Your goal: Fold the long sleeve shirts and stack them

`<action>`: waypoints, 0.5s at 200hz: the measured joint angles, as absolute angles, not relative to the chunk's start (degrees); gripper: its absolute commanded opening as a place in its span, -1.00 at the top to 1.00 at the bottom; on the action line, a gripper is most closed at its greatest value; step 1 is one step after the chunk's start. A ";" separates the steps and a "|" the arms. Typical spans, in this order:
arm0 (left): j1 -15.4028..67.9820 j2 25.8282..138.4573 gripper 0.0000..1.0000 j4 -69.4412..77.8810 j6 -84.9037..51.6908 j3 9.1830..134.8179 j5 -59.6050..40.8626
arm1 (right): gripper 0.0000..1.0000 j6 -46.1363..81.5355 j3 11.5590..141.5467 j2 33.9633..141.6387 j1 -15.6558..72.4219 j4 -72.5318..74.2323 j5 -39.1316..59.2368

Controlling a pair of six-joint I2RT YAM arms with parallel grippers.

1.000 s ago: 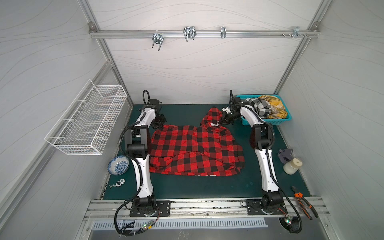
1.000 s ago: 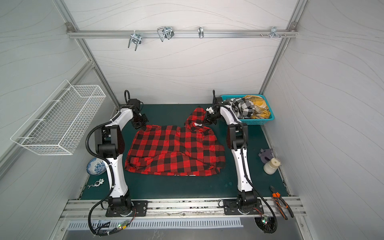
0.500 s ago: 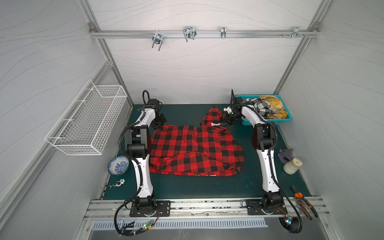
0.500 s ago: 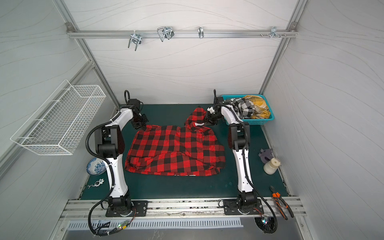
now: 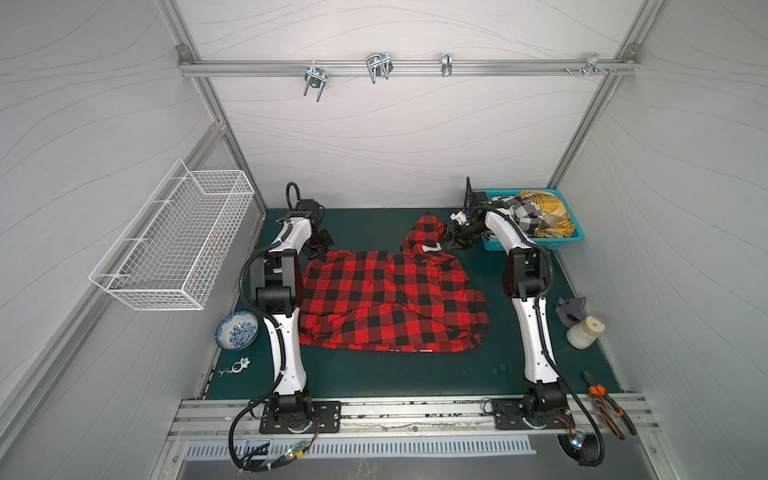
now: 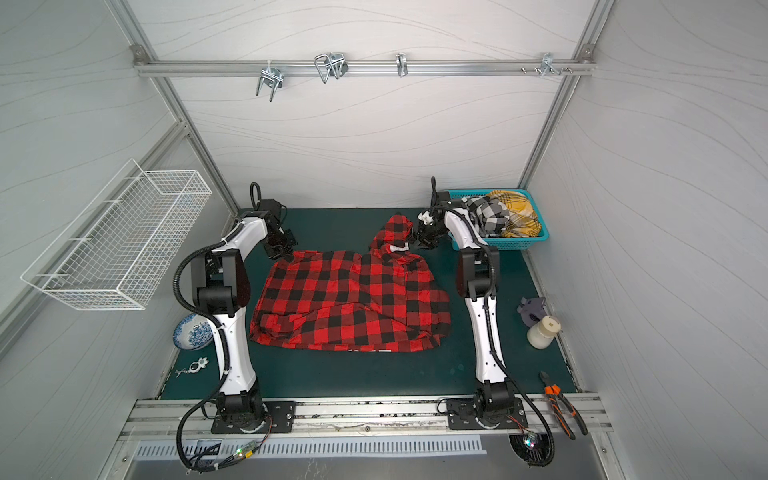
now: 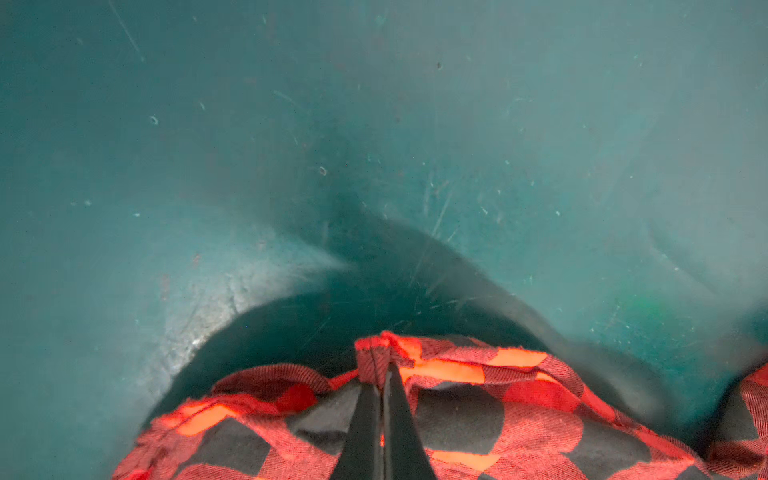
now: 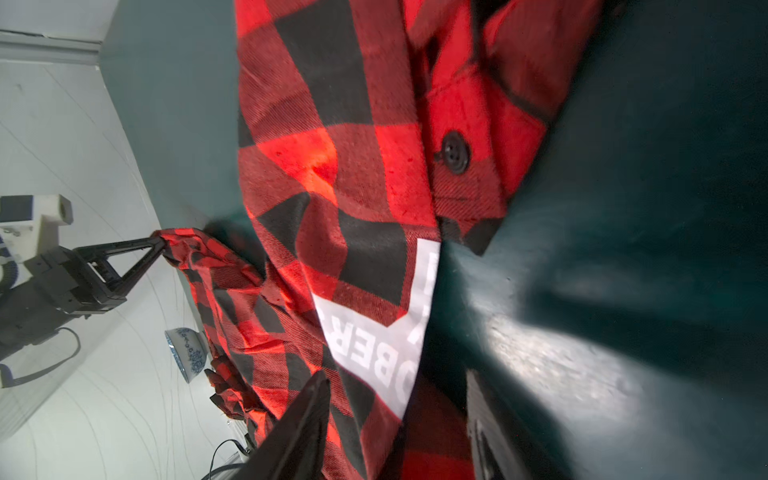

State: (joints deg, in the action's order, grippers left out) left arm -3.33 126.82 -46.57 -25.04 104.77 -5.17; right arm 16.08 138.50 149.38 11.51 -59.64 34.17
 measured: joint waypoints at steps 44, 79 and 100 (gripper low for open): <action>-3.33 126.82 1.00 -46.54 -24.64 104.77 -5.19 | 0.04 16.25 138.47 150.95 12.80 -60.14 35.05; -3.33 126.82 1.00 -46.54 -24.62 104.77 -5.19 | 0.67 17.06 138.47 151.26 13.67 -60.03 37.01; -3.33 126.82 1.00 -46.54 -24.62 104.77 -5.19 | 0.95 17.85 138.47 151.24 13.78 -59.77 37.41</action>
